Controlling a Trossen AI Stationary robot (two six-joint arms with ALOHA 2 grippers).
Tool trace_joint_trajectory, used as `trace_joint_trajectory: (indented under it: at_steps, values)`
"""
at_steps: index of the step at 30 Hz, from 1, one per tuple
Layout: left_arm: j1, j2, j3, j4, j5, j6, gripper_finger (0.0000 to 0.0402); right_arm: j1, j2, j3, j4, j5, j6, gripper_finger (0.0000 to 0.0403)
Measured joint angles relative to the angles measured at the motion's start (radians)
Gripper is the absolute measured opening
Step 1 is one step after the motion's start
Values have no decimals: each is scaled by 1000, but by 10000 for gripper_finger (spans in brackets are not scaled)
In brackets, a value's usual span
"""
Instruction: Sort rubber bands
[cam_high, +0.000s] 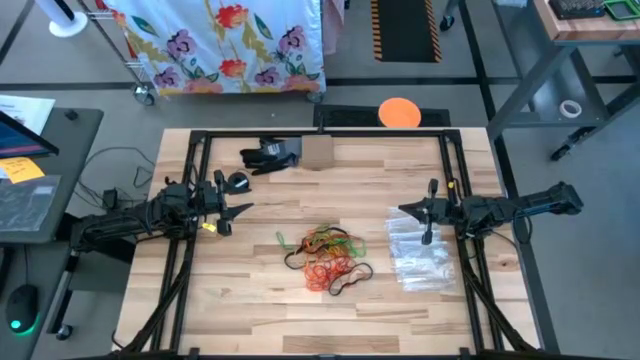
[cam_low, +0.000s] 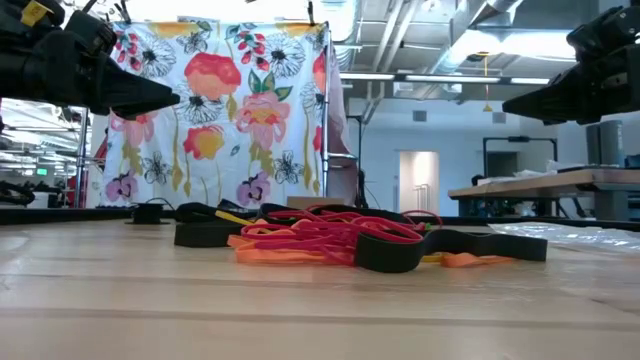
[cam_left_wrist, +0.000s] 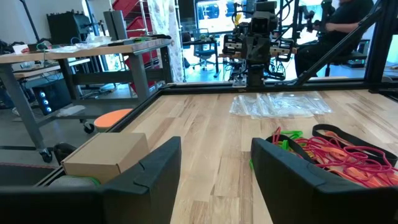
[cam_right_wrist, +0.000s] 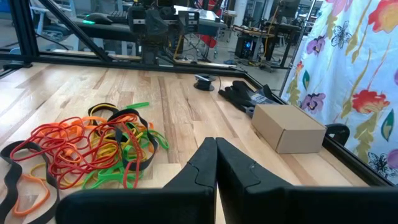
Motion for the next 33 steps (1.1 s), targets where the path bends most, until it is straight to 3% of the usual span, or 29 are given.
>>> trace_joint_trajectory:
  at_steps: [18,26,33]
  values:
    - [0,0,0,2,0,25,191,0,0,0,0,0,-2,0]
    - [0,0,0,27,3,-184,191,-8,0,-2,16,-3,-337,0]
    - [0,0,0,86,5,-268,191,-15,0,-4,122,-39,-256,0]
